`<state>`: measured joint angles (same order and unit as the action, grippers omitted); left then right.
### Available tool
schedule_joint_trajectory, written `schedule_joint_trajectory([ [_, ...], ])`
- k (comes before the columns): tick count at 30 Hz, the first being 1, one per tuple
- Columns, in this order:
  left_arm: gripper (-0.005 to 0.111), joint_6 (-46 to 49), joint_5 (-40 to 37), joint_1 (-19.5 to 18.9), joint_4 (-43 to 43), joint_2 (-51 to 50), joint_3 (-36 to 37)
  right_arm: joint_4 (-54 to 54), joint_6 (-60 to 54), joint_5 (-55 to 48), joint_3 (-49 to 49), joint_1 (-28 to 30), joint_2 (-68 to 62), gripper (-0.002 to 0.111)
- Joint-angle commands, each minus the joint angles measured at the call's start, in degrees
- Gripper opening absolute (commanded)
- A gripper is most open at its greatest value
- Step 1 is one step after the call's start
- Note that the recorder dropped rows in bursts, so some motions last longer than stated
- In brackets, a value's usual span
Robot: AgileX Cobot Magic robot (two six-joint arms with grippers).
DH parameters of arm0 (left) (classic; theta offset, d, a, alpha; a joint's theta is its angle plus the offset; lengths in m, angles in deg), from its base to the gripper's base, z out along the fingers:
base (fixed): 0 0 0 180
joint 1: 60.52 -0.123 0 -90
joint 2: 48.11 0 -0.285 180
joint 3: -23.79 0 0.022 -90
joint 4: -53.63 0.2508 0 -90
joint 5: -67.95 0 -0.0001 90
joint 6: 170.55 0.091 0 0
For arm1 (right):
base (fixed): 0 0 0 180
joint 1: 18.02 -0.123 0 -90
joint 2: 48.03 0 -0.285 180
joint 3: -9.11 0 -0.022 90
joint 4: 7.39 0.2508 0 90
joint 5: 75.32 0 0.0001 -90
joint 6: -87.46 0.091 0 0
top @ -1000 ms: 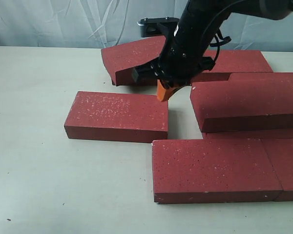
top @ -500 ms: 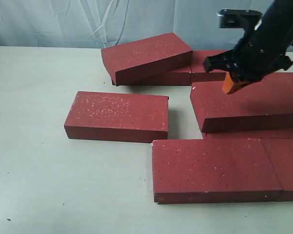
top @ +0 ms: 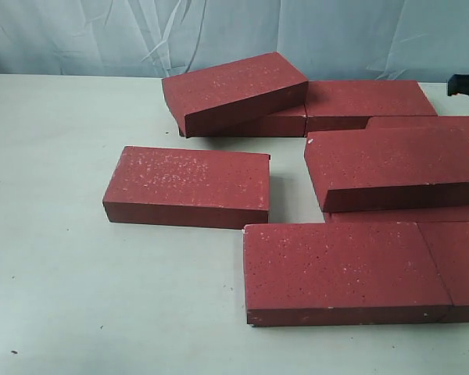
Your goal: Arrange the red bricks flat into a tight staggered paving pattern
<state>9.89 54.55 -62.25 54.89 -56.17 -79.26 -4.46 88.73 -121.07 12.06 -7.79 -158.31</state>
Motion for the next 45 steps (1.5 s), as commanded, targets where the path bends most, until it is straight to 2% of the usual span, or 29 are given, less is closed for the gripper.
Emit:
schedule_joint_trajectory([
  [1, 0.000, 0.0, 0.1, 0.0, -0.2, 0.3, 0.3, -4.0, 5.0, 1.3, 0.3, 4.1, -2.9, -0.001],
  [8, 0.000, 0.0, 0.1, 0.0, -0.2, 0.3, 0.3, -2.9, 4.7, 1.6, 0.3, 5.7, -7.5, -0.001],
  [10, 0.000, 0.0, 0.1, 0.0, -0.2, 0.3, 0.3, 0.1, 1.5, 1.6, 0.3, 5.6, -8.5, -0.001],
  [18, 0.000, 0.0, 0.1, 0.0, -0.2, 0.3, 0.3, 23.1, -17.3, -2.6, 0.3, 4.0, -9.2, -0.001],
  [31, 0.000, 0.0, 0.1, 0.0, -0.2, 0.3, 0.3, 23.3, -17.5, -4.1, 0.3, -14.8, -9.2, -0.001],
  [45, 0.000, 0.0, 0.4, 0.0, -0.2, 0.3, 0.3, 24.8, -17.5, 3.4, 0.3, -32.2, -9.2, -0.001],
])
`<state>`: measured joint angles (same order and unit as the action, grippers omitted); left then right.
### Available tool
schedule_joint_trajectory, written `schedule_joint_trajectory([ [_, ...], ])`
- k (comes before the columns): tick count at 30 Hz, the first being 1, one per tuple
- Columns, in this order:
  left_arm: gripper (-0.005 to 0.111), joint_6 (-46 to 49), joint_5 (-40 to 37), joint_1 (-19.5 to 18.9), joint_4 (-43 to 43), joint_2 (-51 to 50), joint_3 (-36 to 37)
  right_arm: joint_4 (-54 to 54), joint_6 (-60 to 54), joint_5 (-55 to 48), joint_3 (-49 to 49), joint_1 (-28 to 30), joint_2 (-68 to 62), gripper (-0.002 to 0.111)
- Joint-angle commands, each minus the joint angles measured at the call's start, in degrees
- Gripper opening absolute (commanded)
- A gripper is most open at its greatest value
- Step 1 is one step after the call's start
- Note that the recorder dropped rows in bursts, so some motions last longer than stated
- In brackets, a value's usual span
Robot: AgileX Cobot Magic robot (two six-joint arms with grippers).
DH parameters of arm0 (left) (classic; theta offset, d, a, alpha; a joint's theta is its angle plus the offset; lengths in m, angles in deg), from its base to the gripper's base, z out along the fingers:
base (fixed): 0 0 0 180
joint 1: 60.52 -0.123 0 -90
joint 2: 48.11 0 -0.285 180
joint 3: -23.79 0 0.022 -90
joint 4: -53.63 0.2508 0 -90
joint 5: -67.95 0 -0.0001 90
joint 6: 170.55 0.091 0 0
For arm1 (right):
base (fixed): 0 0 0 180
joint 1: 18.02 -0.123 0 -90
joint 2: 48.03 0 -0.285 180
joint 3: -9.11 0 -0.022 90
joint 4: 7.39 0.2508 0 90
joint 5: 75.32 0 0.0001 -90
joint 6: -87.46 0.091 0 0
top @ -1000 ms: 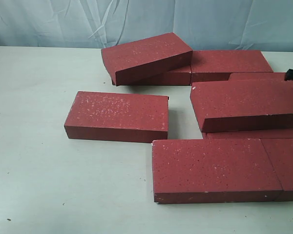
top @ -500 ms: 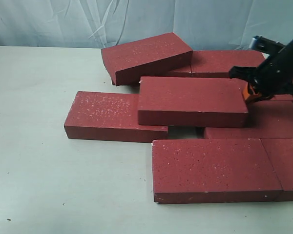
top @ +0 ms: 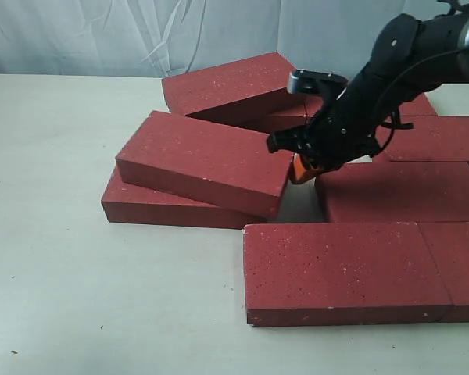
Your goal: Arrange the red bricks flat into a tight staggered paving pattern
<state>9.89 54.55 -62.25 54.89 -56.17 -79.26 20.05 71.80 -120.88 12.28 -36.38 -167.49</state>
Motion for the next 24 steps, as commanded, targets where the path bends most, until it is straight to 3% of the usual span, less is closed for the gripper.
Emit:
schedule_joint_trajectory([
  [1, 0.000, 0.0, 0.4, 0.0, -0.2, 0.3, 0.3, 0.4, -0.6, 4.2, 0.0, -4.4, 0.0, -0.001],
  [14, 0.000, 0.0, 0.4, 0.0, -0.2, 0.3, 0.3, 6.1, -0.6, 13.8, 0.0, -14.5, 0.0, -0.001],
  [24, 0.000, 0.0, 0.4, 0.0, -0.2, 0.3, 0.3, 6.2, -0.6, 11.3, 0.0, -16.4, 0.4, -0.001],
])
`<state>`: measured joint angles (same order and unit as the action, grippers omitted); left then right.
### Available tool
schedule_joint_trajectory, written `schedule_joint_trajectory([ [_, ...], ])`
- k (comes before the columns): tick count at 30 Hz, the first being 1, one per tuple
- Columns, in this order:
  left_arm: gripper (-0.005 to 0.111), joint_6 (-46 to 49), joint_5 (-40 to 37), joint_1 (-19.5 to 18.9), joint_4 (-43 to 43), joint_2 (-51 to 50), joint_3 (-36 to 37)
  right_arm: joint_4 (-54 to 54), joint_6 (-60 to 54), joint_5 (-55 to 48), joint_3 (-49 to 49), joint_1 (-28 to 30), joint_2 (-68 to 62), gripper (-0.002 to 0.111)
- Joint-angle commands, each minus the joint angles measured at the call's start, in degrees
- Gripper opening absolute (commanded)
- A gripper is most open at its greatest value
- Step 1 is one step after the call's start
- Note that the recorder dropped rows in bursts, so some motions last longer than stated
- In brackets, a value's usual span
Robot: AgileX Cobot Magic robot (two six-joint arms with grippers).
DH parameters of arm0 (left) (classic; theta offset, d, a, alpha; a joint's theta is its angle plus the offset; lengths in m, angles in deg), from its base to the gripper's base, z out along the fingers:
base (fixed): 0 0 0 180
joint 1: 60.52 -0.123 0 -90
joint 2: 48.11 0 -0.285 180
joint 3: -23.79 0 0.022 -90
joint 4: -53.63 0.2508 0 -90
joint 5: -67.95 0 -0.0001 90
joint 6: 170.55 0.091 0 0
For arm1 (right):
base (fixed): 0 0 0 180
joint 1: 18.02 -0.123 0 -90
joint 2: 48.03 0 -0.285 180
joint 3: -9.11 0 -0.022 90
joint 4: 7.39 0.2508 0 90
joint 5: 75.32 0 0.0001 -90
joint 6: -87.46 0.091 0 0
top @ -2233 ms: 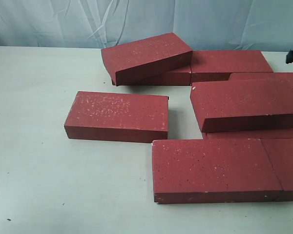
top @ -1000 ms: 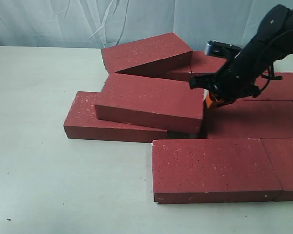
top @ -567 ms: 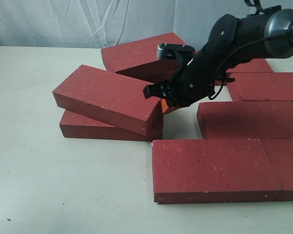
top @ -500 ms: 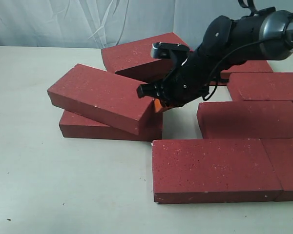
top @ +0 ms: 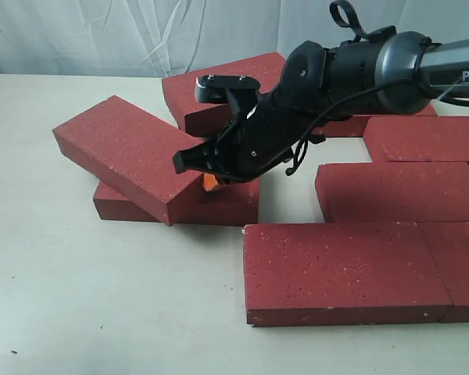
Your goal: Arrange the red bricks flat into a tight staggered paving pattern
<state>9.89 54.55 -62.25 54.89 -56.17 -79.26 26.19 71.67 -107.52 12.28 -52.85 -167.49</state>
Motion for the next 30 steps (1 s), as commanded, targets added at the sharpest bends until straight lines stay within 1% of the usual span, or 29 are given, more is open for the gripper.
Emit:
schedule_joint_trajectory([
  [1, 0.000, 0.0, 0.4, 0.0, -0.2, 0.3, 0.3, 0.0, -0.5, -3.5, 0.0, 0.1, 1.3, -0.001],
  [4, 0.000, 0.0, 0.4, 0.0, -0.2, 0.3, 0.3, -0.3, -0.5, -5.7, 0.0, 0.1, 3.8, -0.001],
  [6, 0.000, 0.0, 0.4, 0.0, -0.2, 0.3, 0.3, -3.2, 0.6, -6.1, 0.0, 0.2, 6.3, -0.001],
  [9, 0.000, 0.0, 0.4, 0.0, -0.2, 0.3, 0.3, -11.6, 10.9, -1.2, 0.0, 1.6, 7.6, -0.001],
  [11, 0.000, 0.0, 0.4, 0.0, -0.2, 0.3, 0.3, -14.2, 16.3, 3.4, 0.0, 3.4, 7.2, -0.001],
  [17, 0.000, 0.0, 0.4, 0.0, -0.2, 0.3, 0.3, -13.2, 16.5, 11.7, 0.0, 4.4, 2.6, -0.001],
  [23, 0.000, 0.0, 0.4, 0.0, -0.2, 0.3, 0.3, -8.3, 16.5, 17.7, 0.0, 4.4, -2.7, -0.001],
  [27, 0.000, 0.0, 0.4, 0.0, -0.2, 0.3, 0.3, -7.4, 15.8, 18.0, -0.1, 3.7, -4.3, -0.001],
  [30, 0.000, 0.0, 0.4, 0.0, -0.2, 0.3, 0.3, -7.3, 12.1, 14.2, -1.8, 1.4, -4.5, -0.001],
])
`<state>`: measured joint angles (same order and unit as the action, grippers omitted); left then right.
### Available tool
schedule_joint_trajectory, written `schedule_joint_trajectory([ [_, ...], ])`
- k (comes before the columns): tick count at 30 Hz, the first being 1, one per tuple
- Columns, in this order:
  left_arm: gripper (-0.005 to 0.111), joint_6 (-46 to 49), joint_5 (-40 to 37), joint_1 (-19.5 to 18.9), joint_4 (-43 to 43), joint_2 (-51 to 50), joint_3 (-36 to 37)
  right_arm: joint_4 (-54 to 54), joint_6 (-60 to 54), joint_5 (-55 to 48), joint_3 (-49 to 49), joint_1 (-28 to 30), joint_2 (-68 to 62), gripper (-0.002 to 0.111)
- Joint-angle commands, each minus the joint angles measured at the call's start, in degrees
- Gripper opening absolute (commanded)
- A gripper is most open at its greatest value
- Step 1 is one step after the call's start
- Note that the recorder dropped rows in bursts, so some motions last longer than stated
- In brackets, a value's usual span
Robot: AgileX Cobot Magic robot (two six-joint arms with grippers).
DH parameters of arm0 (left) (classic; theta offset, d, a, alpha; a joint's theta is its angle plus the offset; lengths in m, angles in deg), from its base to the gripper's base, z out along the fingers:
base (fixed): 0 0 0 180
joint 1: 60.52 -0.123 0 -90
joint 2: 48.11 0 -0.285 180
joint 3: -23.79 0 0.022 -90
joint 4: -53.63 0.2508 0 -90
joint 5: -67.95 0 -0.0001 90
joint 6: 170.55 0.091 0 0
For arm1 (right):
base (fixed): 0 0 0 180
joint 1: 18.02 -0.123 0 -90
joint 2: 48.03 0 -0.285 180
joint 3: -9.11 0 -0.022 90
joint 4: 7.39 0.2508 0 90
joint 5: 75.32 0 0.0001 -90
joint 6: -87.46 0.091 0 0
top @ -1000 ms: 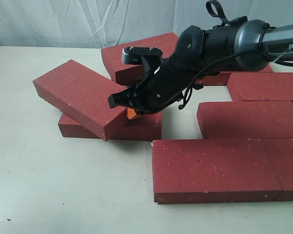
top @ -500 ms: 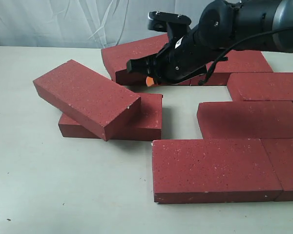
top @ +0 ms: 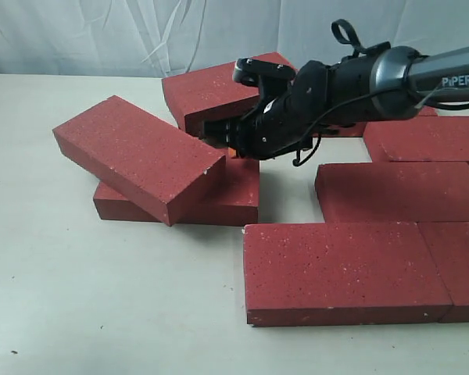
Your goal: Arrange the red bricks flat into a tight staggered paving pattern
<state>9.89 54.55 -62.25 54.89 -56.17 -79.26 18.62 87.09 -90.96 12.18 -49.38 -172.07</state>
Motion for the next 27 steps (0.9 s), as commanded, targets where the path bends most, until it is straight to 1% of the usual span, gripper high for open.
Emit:
schedule_joint_trajectory([
  [1, 0.000, 0.0, 0.4, 0.0, -0.2, 0.3, 0.3, 0.1, -4.2, -3.8, -2.9, -3.1, 0.0, -0.001],
  [5, 0.000, 0.0, 0.4, 0.0, -0.2, 0.3, 0.3, 0.2, -7.9, -10.1, -6.9, -6.5, 0.0, -0.001],
  [8, 0.000, 0.0, 0.4, 0.0, -0.2, 0.3, 0.3, 0.0, -10.4, -13.5, -7.4, -10.0, -0.1, -0.001],
  [11, 0.000, 0.0, 0.4, 0.0, -0.2, 0.3, 0.3, 0.0, -10.5, -13.9, -7.4, -13.3, -0.2, -0.001],
  [14, 0.000, 0.0, 0.4, 0.0, -0.2, 0.3, 0.3, 0.0, -10.5, -12.1, -7.4, -16.8, -0.2, -0.001],
  [16, 0.000, 0.0, 0.4, 0.0, -0.2, 0.3, 0.3, -1.1, -10.5, -11.7, -7.5, -17.8, -0.2, -0.001],
  [19, 0.000, 0.0, 0.4, 0.0, -0.2, 0.3, 0.3, -3.0, -9.7, -12.3, -8.0, -17.2, -0.2, -0.001],
  [24, 0.000, 0.0, 0.4, 0.0, -0.2, 0.3, 0.3, -5.6, -1.0, -11.6, -8.9, -13.4, 0.2, -0.001],
  [27, 0.000, 0.0, 0.4, 0.0, -0.2, 0.3, 0.3, -5.6, 0.4, -9.5, -9.3, -11.1, 0.1, -0.001],
])
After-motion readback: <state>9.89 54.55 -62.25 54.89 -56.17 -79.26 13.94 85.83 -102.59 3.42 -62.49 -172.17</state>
